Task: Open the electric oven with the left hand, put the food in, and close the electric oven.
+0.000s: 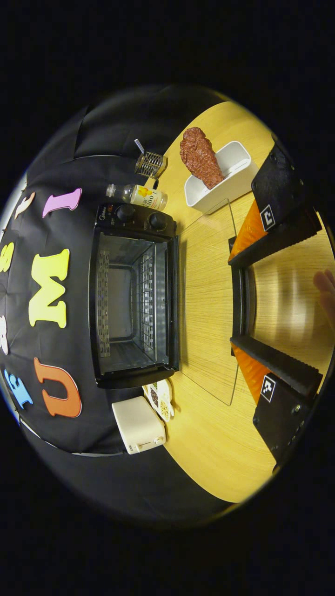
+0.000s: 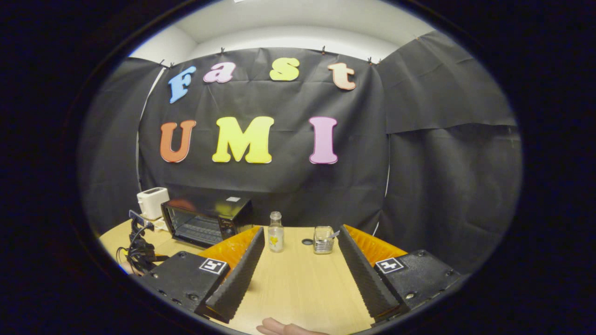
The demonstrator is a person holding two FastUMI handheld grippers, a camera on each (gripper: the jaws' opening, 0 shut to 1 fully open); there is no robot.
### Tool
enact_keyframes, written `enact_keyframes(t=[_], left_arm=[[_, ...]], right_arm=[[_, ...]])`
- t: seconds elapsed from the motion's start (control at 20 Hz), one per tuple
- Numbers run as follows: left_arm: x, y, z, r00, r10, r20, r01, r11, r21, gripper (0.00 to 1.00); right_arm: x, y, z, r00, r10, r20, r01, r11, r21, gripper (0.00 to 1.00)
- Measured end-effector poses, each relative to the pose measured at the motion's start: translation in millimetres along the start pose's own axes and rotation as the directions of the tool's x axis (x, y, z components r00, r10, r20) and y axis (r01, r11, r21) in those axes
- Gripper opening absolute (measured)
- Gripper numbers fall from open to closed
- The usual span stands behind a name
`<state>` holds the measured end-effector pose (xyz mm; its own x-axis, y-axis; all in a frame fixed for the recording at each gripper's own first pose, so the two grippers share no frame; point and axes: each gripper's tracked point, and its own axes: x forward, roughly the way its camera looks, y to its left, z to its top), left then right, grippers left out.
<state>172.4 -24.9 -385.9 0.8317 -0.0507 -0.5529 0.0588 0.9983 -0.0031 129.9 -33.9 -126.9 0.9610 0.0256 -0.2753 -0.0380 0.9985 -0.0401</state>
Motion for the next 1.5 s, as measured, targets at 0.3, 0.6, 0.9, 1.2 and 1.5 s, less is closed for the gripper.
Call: enact_keyframes(t=[0.3, 0.6, 0.9, 1.2, 1.5], left_arm=[[-43.5, 7.8, 49.6, 0.990, 0.043, 0.135, -0.049, 0.998, 0.042, 0.97], [-113.0, 12.7, 120.6, 0.949, 0.050, 0.311, -0.058, 0.998, 0.016, 0.96], [-190.6, 16.8, 177.5, 0.899, 0.054, 0.434, -0.070, 0.997, 0.020, 0.96], [-240.7, 11.3, 191.2, 0.872, 0.016, 0.488, -0.034, 0.999, 0.027, 0.96], [-255.0, 33.7, 180.6, 0.879, 0.062, 0.473, -0.072, 0.997, 0.002, 0.96]], right_arm=[[38.5, 15.5, -40.1, 0.983, 0.067, -0.172, -0.067, 0.998, 0.007, 1.00], [80.0, 42.5, -96.7, 0.899, 0.201, -0.389, -0.190, 0.979, 0.067, 1.00], [101.0, 82.8, -158.6, 0.718, 0.373, -0.588, -0.279, 0.928, 0.248, 0.98], [113.4, 112.9, -200.5, 0.548, 0.535, -0.644, -0.260, 0.840, 0.476, 0.80], [113.4, 128.8, -210.4, 0.488, 0.618, -0.616, -0.179, 0.762, 0.622, 0.22]])
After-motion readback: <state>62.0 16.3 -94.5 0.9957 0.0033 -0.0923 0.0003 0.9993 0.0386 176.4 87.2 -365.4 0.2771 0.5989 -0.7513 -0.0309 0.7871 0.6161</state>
